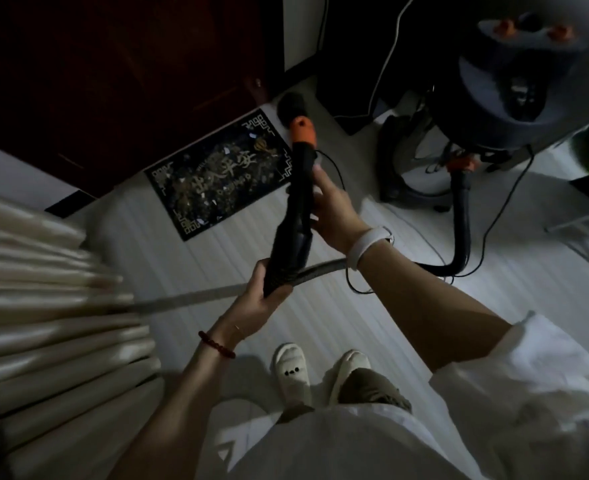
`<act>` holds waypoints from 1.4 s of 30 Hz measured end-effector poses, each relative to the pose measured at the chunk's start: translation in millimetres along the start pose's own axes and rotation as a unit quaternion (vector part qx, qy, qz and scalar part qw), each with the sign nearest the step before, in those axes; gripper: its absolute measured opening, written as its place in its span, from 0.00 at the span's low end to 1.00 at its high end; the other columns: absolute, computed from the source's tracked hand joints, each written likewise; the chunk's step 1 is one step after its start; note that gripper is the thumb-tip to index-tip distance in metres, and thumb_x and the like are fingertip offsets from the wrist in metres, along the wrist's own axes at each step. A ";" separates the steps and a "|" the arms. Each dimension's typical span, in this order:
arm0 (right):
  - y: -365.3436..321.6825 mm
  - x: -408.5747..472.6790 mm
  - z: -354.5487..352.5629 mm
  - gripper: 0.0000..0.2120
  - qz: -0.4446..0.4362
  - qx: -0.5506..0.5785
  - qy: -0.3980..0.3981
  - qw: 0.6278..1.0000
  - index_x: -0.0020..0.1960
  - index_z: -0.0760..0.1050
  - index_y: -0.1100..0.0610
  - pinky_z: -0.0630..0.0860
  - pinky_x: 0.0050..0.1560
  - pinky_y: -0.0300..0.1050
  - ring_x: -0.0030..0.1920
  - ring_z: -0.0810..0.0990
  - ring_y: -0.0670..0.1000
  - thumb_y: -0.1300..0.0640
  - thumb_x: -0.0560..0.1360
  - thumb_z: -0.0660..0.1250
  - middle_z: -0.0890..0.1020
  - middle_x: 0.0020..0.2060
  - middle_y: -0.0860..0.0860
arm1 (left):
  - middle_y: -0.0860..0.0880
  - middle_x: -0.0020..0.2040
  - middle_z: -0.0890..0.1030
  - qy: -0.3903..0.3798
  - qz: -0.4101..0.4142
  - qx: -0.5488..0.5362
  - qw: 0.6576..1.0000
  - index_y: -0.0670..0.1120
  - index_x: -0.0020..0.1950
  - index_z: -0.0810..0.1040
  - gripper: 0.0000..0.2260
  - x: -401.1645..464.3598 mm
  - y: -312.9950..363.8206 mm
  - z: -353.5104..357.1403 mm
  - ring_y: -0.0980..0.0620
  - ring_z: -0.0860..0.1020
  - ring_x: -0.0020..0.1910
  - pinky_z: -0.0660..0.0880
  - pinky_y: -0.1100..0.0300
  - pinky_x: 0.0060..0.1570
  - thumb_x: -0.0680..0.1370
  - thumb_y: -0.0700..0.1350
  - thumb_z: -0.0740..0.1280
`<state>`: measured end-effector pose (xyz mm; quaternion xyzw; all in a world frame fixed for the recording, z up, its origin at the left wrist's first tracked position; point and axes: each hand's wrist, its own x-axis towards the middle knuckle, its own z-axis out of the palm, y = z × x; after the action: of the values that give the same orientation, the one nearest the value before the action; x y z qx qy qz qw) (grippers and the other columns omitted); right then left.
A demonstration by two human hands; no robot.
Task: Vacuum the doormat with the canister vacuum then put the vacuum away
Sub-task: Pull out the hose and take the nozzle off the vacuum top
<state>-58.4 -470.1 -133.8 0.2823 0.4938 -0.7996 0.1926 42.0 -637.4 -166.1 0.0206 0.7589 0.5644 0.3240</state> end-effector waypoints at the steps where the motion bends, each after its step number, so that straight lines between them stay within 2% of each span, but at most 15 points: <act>1: -8.5 5.7 3.5 0.12 -0.018 0.015 0.011 1.000 0.51 0.71 0.56 0.76 0.41 0.45 0.40 0.79 0.53 0.48 0.78 0.59 0.78 0.43 0.55 | 0.59 0.55 0.73 -0.007 -0.002 0.012 1.000 0.53 0.67 0.60 0.20 6.3 1.6 -2.7 0.64 0.73 0.52 0.71 0.70 0.46 0.78 0.47 0.63; 3: -22.9 16.5 3.9 0.07 -0.050 0.027 0.062 0.996 0.46 0.69 0.56 0.76 0.36 0.45 0.31 0.76 0.52 0.52 0.78 0.61 0.75 0.37 0.54 | 0.57 0.58 0.73 -0.001 -0.009 0.031 0.999 0.53 0.69 0.60 0.21 21.6 9.8 -2.0 0.60 0.72 0.56 0.68 0.67 0.49 0.78 0.46 0.64; 5: -38.0 26.1 -7.5 0.06 -0.080 -0.012 0.095 0.992 0.47 0.67 0.56 0.76 0.33 0.44 0.28 0.74 0.51 0.54 0.79 0.60 0.73 0.35 0.53 | 0.54 0.58 0.72 0.008 -0.011 0.042 0.999 0.49 0.70 0.61 0.22 43.2 22.5 6.9 0.57 0.70 0.58 0.66 0.73 0.47 0.78 0.41 0.64; 8: -66.2 43.8 -37.8 0.07 -0.096 -0.067 0.092 0.989 0.54 0.65 0.58 0.77 0.37 0.46 0.32 0.75 0.51 0.56 0.79 0.60 0.73 0.38 0.54 | 0.51 0.55 0.74 0.007 -0.036 0.075 0.996 0.44 0.69 0.63 0.21 88.9 43.7 20.8 0.54 0.73 0.56 0.68 0.77 0.44 0.77 0.41 0.65; 12: -109.4 72.1 -78.6 0.10 -0.068 -0.084 0.075 0.991 0.56 0.65 0.57 0.76 0.47 0.47 0.41 0.76 0.52 0.60 0.77 0.63 0.74 0.44 0.53 | 0.46 0.63 0.72 0.020 -0.127 -0.045 0.991 0.44 0.68 0.66 0.19 168.8 85.4 26.7 0.50 0.72 0.61 0.70 0.60 0.56 0.78 0.42 0.64; 15: -130.2 86.2 -100.6 0.11 -0.041 -0.121 0.056 0.990 0.56 0.67 0.56 0.74 0.52 0.50 0.45 0.76 0.50 0.59 0.76 0.65 0.75 0.46 0.51 | 0.48 0.60 0.72 0.102 -0.092 -0.093 0.986 0.45 0.67 0.69 0.15 220.8 126.3 18.0 0.53 0.71 0.58 0.66 0.62 0.56 0.79 0.43 0.61; 18: -129.5 97.1 -109.1 0.14 -0.036 -0.132 0.043 0.990 0.57 0.67 0.55 0.76 0.49 0.47 0.48 0.77 0.50 0.58 0.74 0.67 0.75 0.49 0.51 | 0.49 0.58 0.73 0.139 -0.061 -0.104 0.983 0.46 0.64 0.70 0.13 259.0 159.6 8.5 0.52 0.71 0.60 0.67 0.58 0.59 0.81 0.46 0.58; 21: -126.1 107.3 -106.2 0.17 -0.073 -0.215 0.031 0.973 0.54 0.70 0.52 0.77 0.54 0.52 0.52 0.77 0.54 0.53 0.69 0.72 0.77 0.49 0.52 | 0.49 0.57 0.74 0.114 -0.051 -0.096 0.987 0.45 0.63 0.72 0.14 290.5 189.7 2.6 0.53 0.72 0.59 0.68 0.57 0.58 0.81 0.48 0.56; 23: -130.5 111.3 -100.5 0.16 -0.077 -0.253 0.006 0.964 0.54 0.70 0.52 0.76 0.53 0.44 0.49 0.78 0.49 0.54 0.70 0.73 0.78 0.47 0.48 | 0.47 0.57 0.77 0.059 -0.049 -0.084 0.994 0.48 0.56 0.75 0.11 308.9 203.0 0.2 0.50 0.74 0.59 0.69 0.53 0.60 0.80 0.52 0.59; 25: -135.9 114.8 -93.0 0.13 -0.089 -0.275 -0.023 0.957 0.52 0.71 0.53 0.74 0.47 0.37 0.44 0.76 0.43 0.57 0.71 0.72 0.76 0.42 0.43 | 0.43 0.53 0.79 0.023 -0.034 -0.093 0.995 0.50 0.49 0.76 0.08 323.0 210.7 -0.9 0.46 0.76 0.56 0.71 0.50 0.61 0.78 0.53 0.62; 29: -152.9 125.2 -88.7 0.14 -0.077 -0.325 -0.045 0.941 0.57 0.75 0.60 0.74 0.53 0.45 0.48 0.78 0.48 0.56 0.74 0.68 0.79 0.47 0.51 | 0.45 0.41 0.79 0.075 -0.022 -0.115 0.990 0.45 0.51 0.75 0.10 343.6 210.6 -0.8 0.53 0.80 0.39 0.76 0.58 0.44 0.79 0.51 0.61; 31: -161.2 131.2 -99.5 0.12 -0.075 -0.385 -0.028 0.920 0.54 0.78 0.60 0.74 0.54 0.49 0.48 0.79 0.51 0.54 0.75 0.66 0.82 0.47 0.56 | 0.47 0.35 0.77 0.087 -0.028 -0.145 0.985 0.42 0.52 0.73 0.08 348.1 211.2 2.3 0.58 0.77 0.28 0.75 0.64 0.32 0.80 0.46 0.59; 34: -178.4 133.5 -127.6 0.13 -0.073 -0.425 0.066 0.900 0.57 0.77 0.60 0.72 0.53 0.46 0.51 0.78 0.53 0.54 0.77 0.63 0.81 0.51 0.58 | 0.46 0.33 0.74 0.055 -0.028 -0.126 0.990 0.43 0.47 0.72 0.05 353.5 216.0 11.2 0.59 0.74 0.21 0.73 0.64 0.24 0.80 0.44 0.60; 37: -202.8 137.1 -161.4 0.14 -0.067 -0.410 0.165 0.894 0.60 0.74 0.61 0.72 0.55 0.45 0.54 0.78 0.54 0.56 0.77 0.63 0.80 0.53 0.57 | 0.47 0.34 0.74 -0.003 -0.008 -0.082 0.997 0.49 0.45 0.72 0.03 364.1 227.3 26.5 0.59 0.74 0.22 0.73 0.63 0.24 0.79 0.44 0.61; 42: -250.7 147.4 -217.7 0.14 -0.080 -0.366 0.260 0.890 0.61 0.73 0.61 0.76 0.55 0.55 0.52 0.79 0.57 0.59 0.77 0.62 0.80 0.51 0.58 | 0.48 0.34 0.76 -0.069 0.028 -0.023 0.997 0.51 0.44 0.72 0.04 408.3 270.4 55.9 0.55 0.74 0.24 0.72 0.59 0.27 0.78 0.49 0.63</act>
<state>-261.7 -169.0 -134.5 0.3488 0.8046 -0.4733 0.0826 -341.8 -330.2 -130.6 0.0733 0.7209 0.5873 0.3606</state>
